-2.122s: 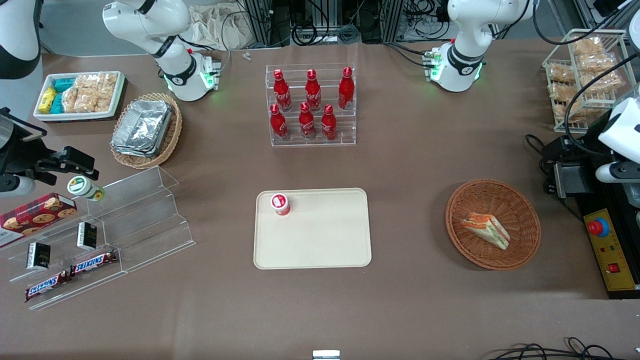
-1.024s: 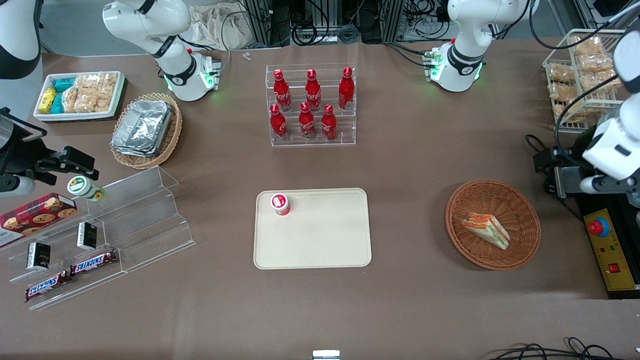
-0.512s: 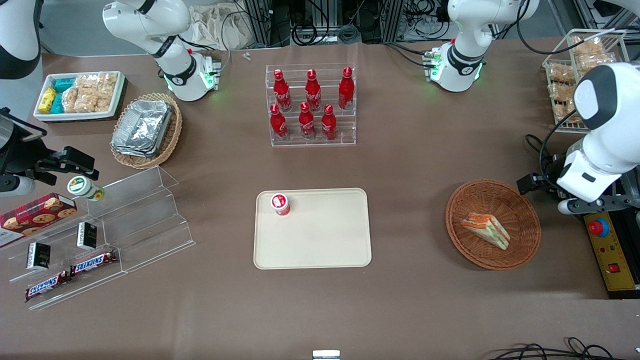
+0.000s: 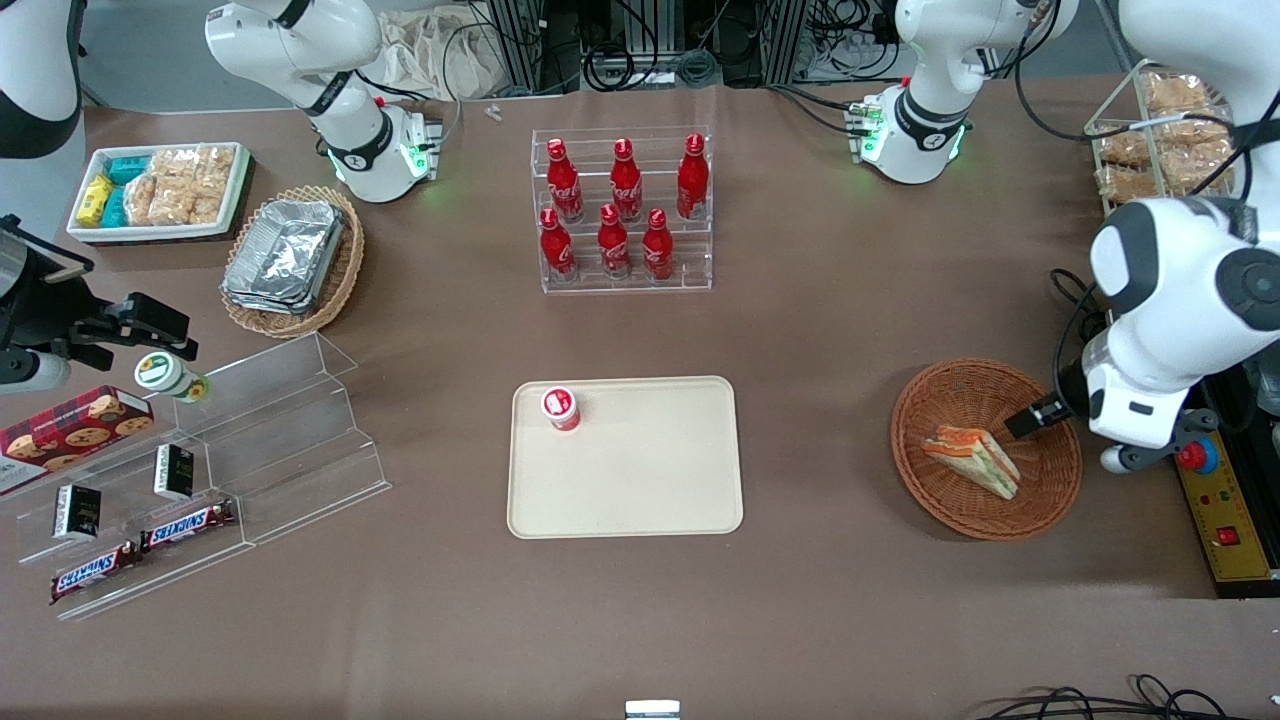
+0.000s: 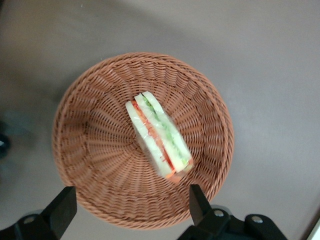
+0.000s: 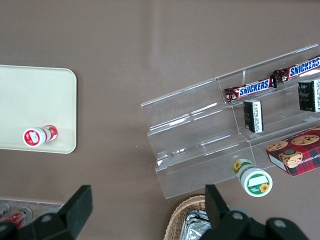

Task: Place sandwich from basket to tray
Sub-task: 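Lower the open left gripper and close it on the wrapped sandwich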

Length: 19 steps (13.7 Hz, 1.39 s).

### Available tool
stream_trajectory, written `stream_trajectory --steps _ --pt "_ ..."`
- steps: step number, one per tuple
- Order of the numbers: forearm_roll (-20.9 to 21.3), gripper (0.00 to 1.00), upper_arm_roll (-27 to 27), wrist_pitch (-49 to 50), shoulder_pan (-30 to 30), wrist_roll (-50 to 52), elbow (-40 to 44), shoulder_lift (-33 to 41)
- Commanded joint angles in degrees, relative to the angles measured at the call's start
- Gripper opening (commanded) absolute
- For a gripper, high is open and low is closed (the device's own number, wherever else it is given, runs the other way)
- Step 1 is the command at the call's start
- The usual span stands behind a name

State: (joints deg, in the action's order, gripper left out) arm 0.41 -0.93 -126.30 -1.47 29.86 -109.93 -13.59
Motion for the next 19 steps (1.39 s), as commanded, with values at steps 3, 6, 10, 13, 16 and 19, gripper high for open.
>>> stream_trajectory --steps 3,6,10,13,16,19 --pt "-0.06 1.0 0.13 -4.2 -0.11 14.23 4.11 -6.97" --pt "-1.03 1.0 0.74 -7.46 0.15 23.38 4.2 -10.31" --pt "-1.03 0.99 1.37 -7.82 0.33 27.0 4.02 -13.56" --pt "-0.85 0.99 1.37 -8.52 0.33 27.0 3.76 -14.36" --pt "-0.06 0.9 1.37 -9.48 0.42 26.92 3.59 -15.32" --pt "0.11 0.75 1.37 -9.75 0.59 26.74 3.23 -15.24"
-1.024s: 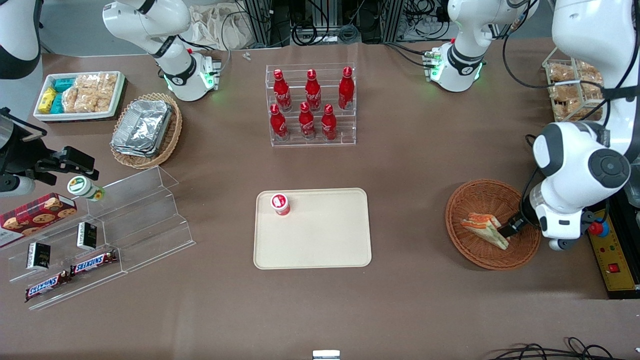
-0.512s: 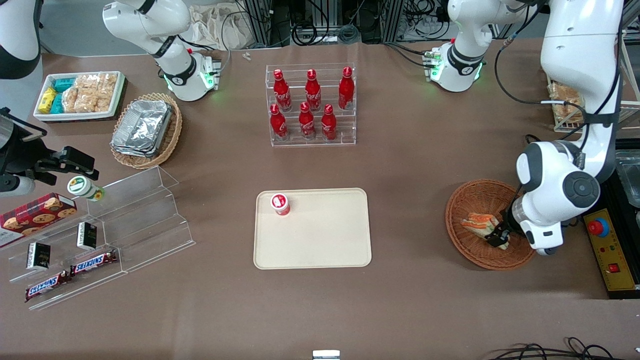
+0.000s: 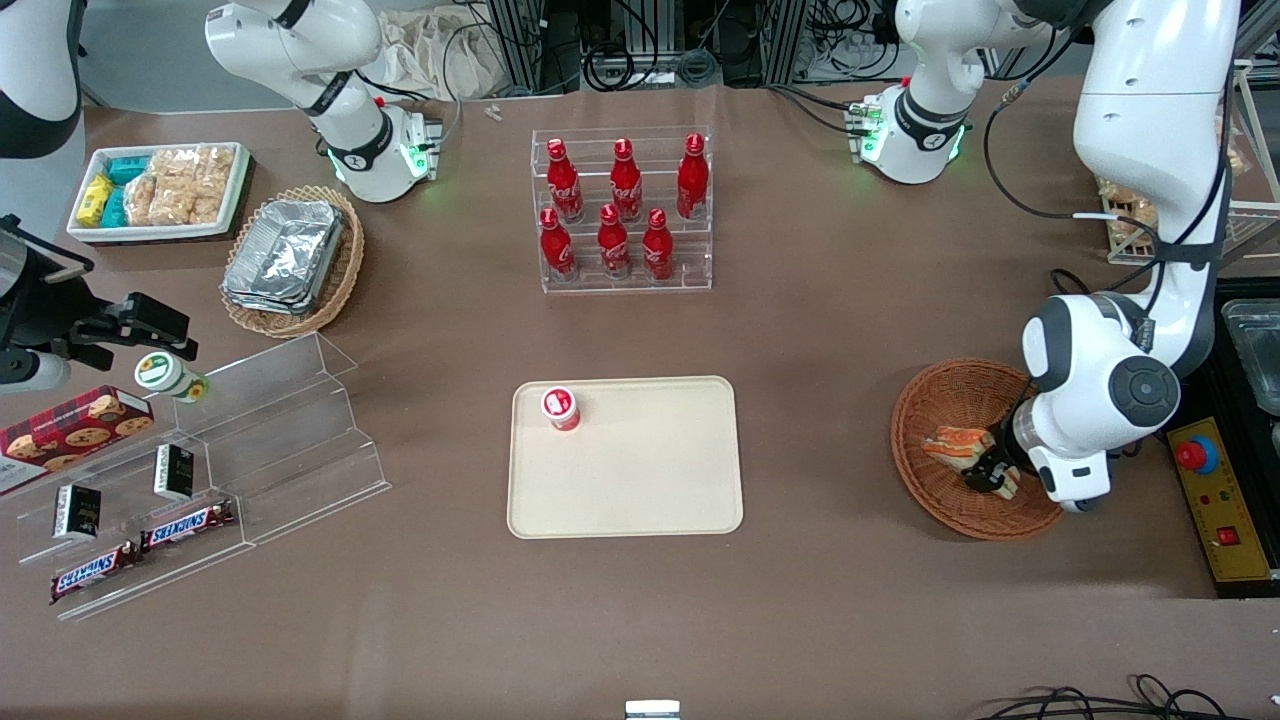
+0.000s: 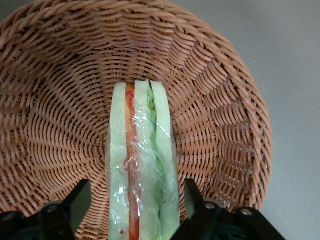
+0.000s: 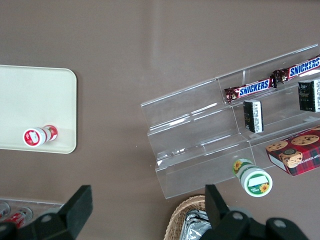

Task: Place sandwich from basket to tray
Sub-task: 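Lower the open left gripper and close it on the wrapped sandwich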

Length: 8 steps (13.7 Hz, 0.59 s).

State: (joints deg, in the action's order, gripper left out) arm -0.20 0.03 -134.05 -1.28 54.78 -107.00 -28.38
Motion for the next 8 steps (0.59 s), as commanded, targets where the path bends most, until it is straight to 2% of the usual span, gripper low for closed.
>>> stream_trajectory --steps 1,4,5,8 --pt "0.64 0.65 0.41 -1.75 0.49 1.91 0.21 -0.1" --pt "0.55 0.12 0.5 2.54 0.49 3.32 0.3 3.14" --pt "0.55 0.0 0.5 4.3 0.41 3.06 0.47 4.37" --pt "0.12 0.0 0.5 10.97 -0.29 3.49 2.31 9.11"
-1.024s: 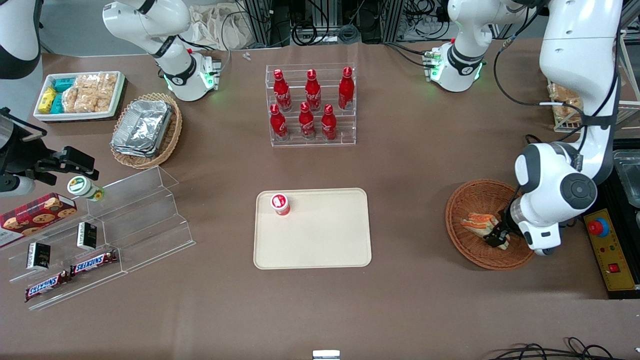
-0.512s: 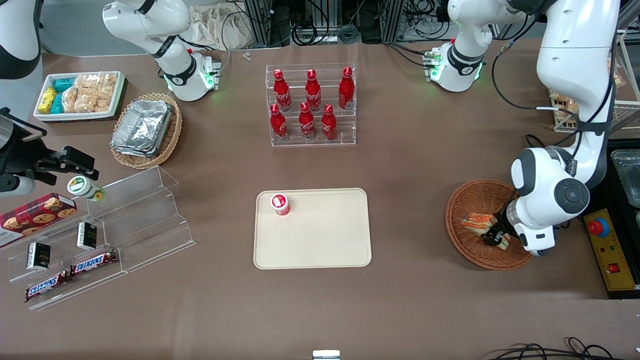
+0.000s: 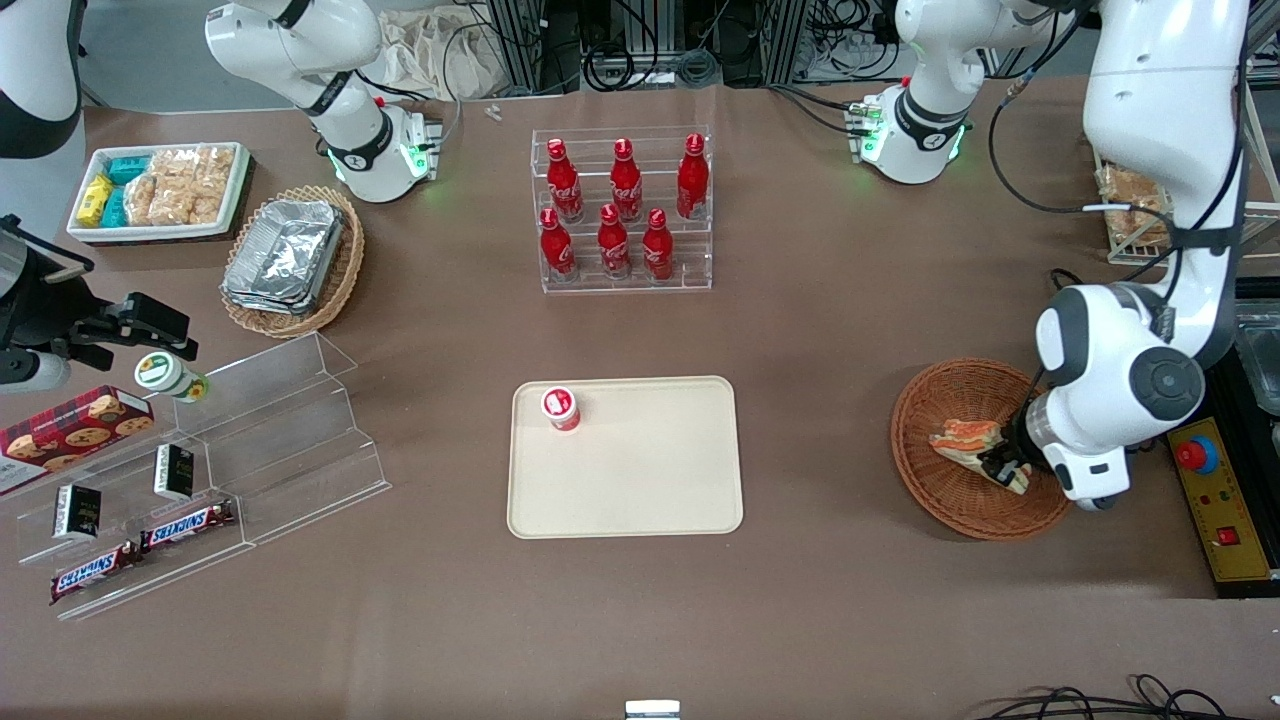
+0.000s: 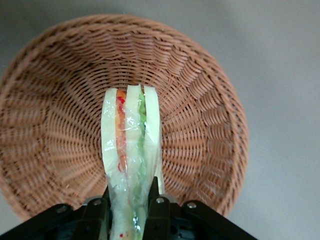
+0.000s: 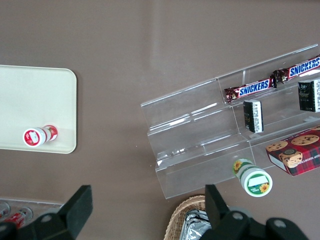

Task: Place sandwich from basket to tray
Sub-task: 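Lift the sandwich up out of the basket with the left gripper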

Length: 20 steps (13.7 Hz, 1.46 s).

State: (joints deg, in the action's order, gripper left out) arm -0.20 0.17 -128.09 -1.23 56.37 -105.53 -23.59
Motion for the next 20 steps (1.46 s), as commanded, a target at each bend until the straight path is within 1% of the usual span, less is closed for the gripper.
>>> stream_trajectory --steps 1,4,5,7,12,15,16,18,20 --pt "-0.15 0.0 0.36 10.7 -0.35 1.9 3.81 5.64" --pt "-0.5 0.0 1.93 30.47 -0.35 1.2 18.99 6.01" --pt "-0.68 0.0 3.07 34.89 -0.35 1.11 23.04 6.01" --pt "-1.73 0.0 5.97 39.05 -0.35 -0.03 26.76 6.44" --pt "-1.74 0.0 12.56 43.45 -0.44 -14.69 26.86 7.86" --pt "-1.03 0.0 18.71 42.93 -1.13 -15.33 27.04 5.84" --pt "-0.6 0.0 19.25 42.49 -2.18 -15.59 27.13 5.31" --pt "2.12 0.0 19.26 39.95 -6.74 -15.94 27.04 4.34" --pt "6.07 0.0 19.34 36.97 -10.88 -17.69 27.04 2.24"
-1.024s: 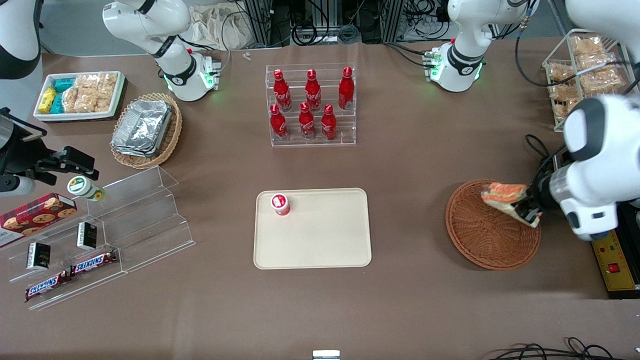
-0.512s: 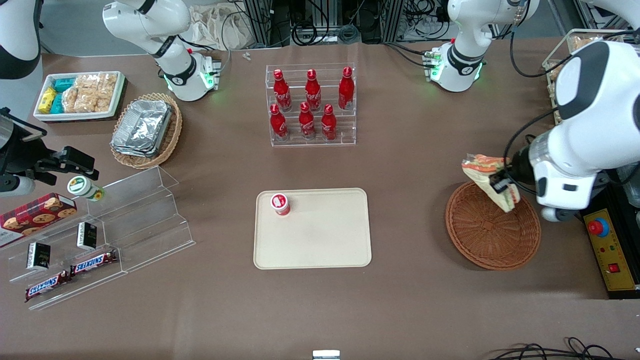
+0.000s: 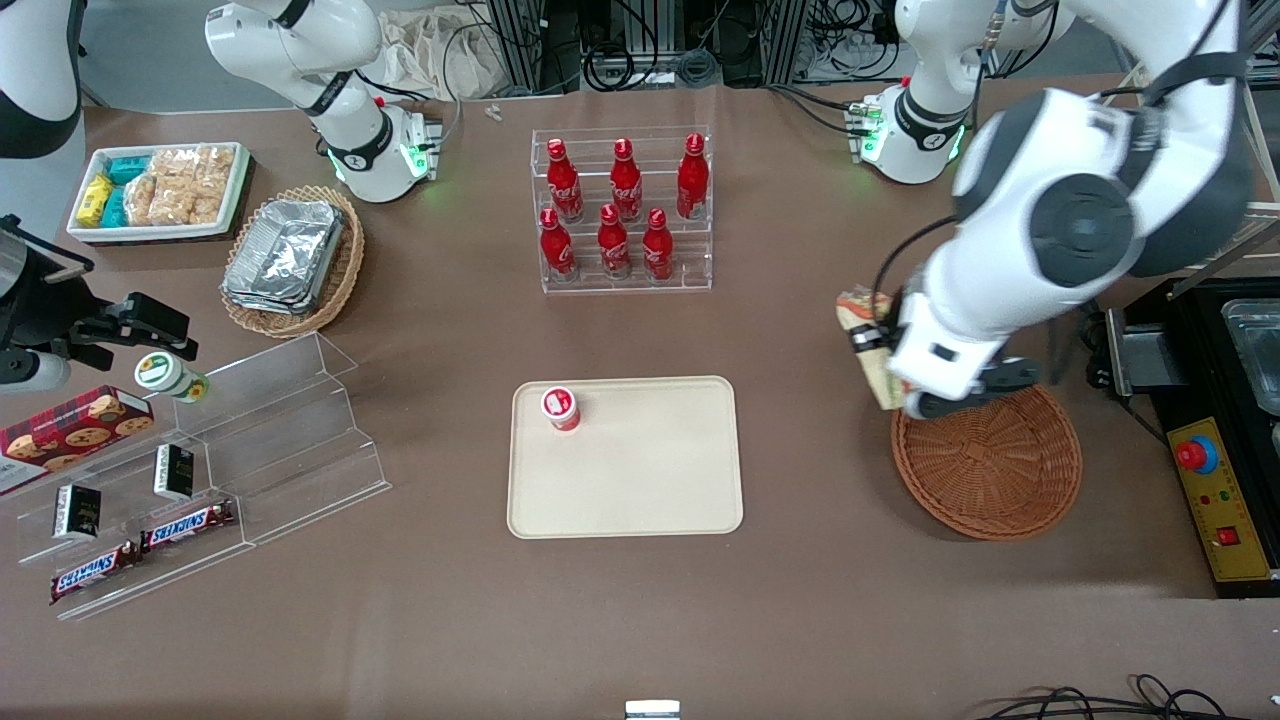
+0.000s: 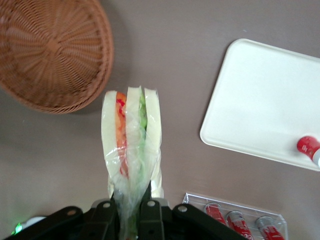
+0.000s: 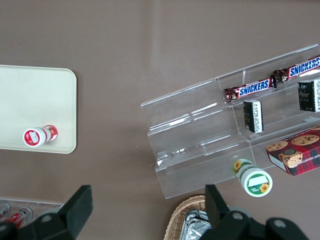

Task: Place sandwich from basket to tray
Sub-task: 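Carry the sandwich over the white tray and lower it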

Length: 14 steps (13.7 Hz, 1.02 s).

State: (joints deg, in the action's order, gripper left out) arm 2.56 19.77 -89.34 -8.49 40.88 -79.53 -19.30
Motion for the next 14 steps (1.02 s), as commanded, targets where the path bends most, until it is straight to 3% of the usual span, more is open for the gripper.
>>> stream_trajectory --steps 1,10,14 --pt "3.59 0.0 -0.34 -3.63 -4.86 -3.42 1.04 -3.19" --pt "4.47 0.0 -0.43 -30.08 -13.3 -3.09 0.61 -18.29" --pt "6.14 0.0 -0.7 -33.26 -13.57 -3.61 0.52 -23.75"
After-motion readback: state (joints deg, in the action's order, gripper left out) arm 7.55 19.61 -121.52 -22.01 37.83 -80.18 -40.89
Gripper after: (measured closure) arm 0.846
